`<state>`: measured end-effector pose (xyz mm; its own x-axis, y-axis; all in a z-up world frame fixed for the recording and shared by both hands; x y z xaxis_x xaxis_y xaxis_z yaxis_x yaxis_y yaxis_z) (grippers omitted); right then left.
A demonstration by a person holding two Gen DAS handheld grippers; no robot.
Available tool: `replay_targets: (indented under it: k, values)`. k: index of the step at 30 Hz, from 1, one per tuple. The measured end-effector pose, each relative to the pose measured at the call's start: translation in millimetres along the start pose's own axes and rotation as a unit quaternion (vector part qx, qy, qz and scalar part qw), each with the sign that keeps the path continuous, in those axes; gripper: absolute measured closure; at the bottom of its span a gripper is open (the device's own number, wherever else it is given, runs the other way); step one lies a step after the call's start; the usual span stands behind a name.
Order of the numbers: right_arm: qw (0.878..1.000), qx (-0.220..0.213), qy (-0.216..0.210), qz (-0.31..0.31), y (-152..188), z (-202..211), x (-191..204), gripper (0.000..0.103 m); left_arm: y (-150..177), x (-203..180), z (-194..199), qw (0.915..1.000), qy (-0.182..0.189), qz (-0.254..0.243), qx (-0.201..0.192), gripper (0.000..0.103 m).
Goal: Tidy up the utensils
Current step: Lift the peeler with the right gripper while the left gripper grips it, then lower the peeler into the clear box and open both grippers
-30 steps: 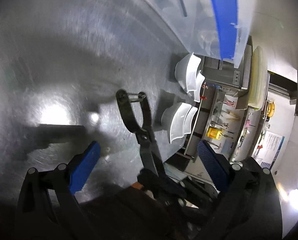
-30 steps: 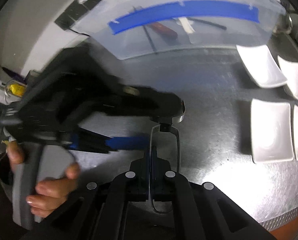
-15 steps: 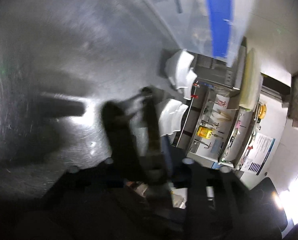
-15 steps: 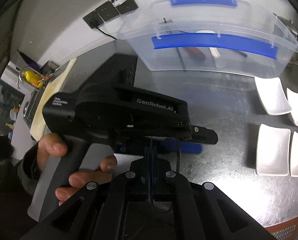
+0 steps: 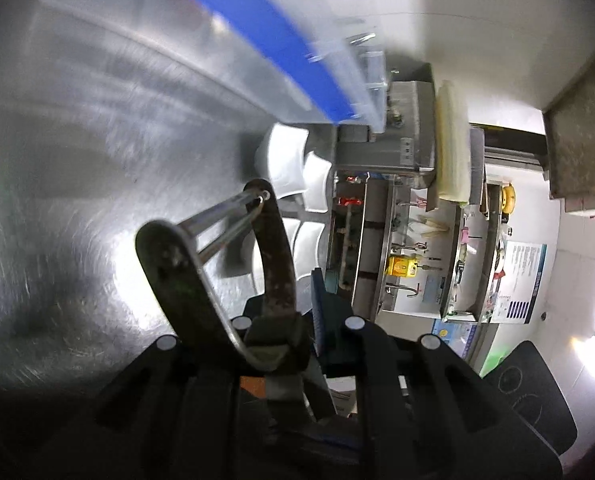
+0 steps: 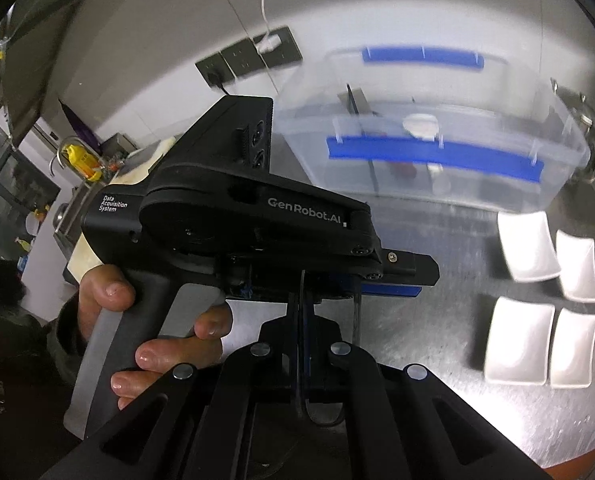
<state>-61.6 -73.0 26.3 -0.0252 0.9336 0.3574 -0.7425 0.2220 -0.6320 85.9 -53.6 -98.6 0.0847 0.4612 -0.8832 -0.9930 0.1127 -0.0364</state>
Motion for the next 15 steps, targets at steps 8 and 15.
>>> replay_targets:
  k: [8,15]
  values:
    - [0.994,-0.092,0.019,0.056,-60,21,7,0.101,-46,-75,21,0.9947,0.037,-0.088,-0.04,0.091]
    - [0.979,-0.155,0.039,0.123,-146,-3,-10,0.1,-133,-140,30,0.98,0.031,-0.158,-0.117,0.091]
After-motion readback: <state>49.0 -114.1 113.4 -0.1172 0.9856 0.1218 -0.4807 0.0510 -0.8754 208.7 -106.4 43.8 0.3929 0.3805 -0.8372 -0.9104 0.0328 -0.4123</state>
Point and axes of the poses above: each gripper's, at about its wrist camera, not at the fingertips, and z roughly against the way its jaws point, x to its left, y to its underside, the point moved 2 cm from there along -z, roughly the way its jaws point, and after that the axes turned 13 degrees about -x, right-handed, at the moved point
